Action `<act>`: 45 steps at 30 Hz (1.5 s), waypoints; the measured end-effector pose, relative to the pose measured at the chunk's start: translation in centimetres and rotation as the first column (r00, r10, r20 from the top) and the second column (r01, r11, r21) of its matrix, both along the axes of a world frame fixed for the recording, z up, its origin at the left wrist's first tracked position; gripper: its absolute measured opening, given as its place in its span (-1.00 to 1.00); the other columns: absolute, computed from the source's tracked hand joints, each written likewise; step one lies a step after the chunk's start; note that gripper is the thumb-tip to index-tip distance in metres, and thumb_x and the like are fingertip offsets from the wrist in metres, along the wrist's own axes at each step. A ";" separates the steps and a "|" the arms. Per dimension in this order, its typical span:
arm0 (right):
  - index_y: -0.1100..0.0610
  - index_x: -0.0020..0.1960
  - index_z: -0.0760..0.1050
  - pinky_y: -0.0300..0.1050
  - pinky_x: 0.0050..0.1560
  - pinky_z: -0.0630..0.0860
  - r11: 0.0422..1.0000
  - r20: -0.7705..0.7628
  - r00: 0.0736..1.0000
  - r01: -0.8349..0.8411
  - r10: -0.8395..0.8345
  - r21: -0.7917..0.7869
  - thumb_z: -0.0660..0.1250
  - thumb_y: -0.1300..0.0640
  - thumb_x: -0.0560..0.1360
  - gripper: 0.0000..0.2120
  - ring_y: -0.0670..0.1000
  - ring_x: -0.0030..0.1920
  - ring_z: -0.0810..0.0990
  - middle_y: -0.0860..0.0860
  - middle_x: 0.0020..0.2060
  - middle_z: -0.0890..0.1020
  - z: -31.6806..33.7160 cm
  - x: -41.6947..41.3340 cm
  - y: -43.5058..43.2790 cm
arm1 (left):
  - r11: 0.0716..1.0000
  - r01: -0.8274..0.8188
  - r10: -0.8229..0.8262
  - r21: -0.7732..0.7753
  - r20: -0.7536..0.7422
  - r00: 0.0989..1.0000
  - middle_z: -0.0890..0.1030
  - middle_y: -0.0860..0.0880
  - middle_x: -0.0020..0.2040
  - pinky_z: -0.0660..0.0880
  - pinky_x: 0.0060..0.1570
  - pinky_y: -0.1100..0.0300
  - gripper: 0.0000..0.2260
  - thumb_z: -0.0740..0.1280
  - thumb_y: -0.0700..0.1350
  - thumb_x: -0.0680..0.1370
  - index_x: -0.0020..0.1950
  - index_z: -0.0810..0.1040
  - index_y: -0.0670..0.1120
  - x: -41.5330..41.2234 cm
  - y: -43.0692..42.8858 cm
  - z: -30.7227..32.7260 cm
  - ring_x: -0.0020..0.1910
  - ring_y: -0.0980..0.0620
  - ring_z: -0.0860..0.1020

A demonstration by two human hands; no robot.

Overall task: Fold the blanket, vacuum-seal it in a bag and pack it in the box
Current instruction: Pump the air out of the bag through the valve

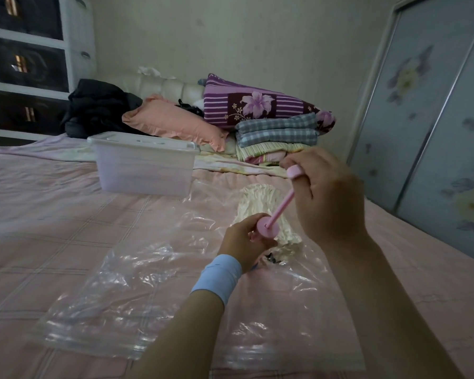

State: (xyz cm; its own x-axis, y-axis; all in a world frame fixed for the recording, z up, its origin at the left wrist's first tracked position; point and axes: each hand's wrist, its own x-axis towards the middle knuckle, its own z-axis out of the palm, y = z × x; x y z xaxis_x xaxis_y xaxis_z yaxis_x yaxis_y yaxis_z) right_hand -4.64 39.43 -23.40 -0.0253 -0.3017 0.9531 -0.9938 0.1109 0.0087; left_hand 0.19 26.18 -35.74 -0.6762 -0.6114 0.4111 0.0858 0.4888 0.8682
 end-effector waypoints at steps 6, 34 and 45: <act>0.15 0.17 0.62 -0.05 -0.04 0.52 0.984 0.108 0.993 0.029 -0.049 0.175 0.11 0.13 0.57 -0.64 0.10 0.04 0.55 0.05 0.06 0.62 -4.6 -1.5 -2.7 | 1.000 -0.016 0.016 0.017 0.021 1.000 0.65 0.11 -0.04 0.52 0.00 0.30 -0.60 0.55 -0.18 0.35 0.14 0.61 0.09 0.3 0.4 -0.2 -0.06 0.08 0.59; 0.11 0.16 0.62 -0.08 -0.09 0.49 0.874 0.219 0.964 0.030 -0.154 0.485 0.04 0.03 0.52 -0.56 0.10 0.03 0.59 0.01 0.14 0.59 -9.8 -1.4 -3.6 | 0.996 -0.061 0.065 -0.067 0.058 0.996 0.58 0.06 -0.26 0.38 -0.33 0.44 -0.86 0.34 -0.23 0.44 -0.11 0.52 0.01 1.1 0.8 -0.6 -0.29 0.10 0.50; 0.15 0.01 0.62 -0.09 -0.15 0.54 0.981 0.138 0.987 -0.106 0.084 0.161 0.19 0.11 0.58 -0.75 -0.03 -0.16 0.55 -0.05 -0.12 0.59 -0.6 0.9 0.6 | 0.999 -0.019 0.017 -0.030 -0.043 0.999 0.66 0.17 -0.04 0.57 0.08 0.10 -0.57 0.54 -0.09 0.32 0.08 0.56 0.27 0.6 0.6 -0.5 -0.01 0.08 0.60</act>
State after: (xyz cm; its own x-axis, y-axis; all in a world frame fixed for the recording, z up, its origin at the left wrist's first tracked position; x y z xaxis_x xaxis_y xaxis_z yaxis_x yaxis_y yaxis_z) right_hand -3.71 40.08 -23.97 -0.1089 -0.4637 0.8793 -0.9936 0.0239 -0.1105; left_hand 0.81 26.82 -36.25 -0.6467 -0.6101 0.4578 0.1132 0.5167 0.8486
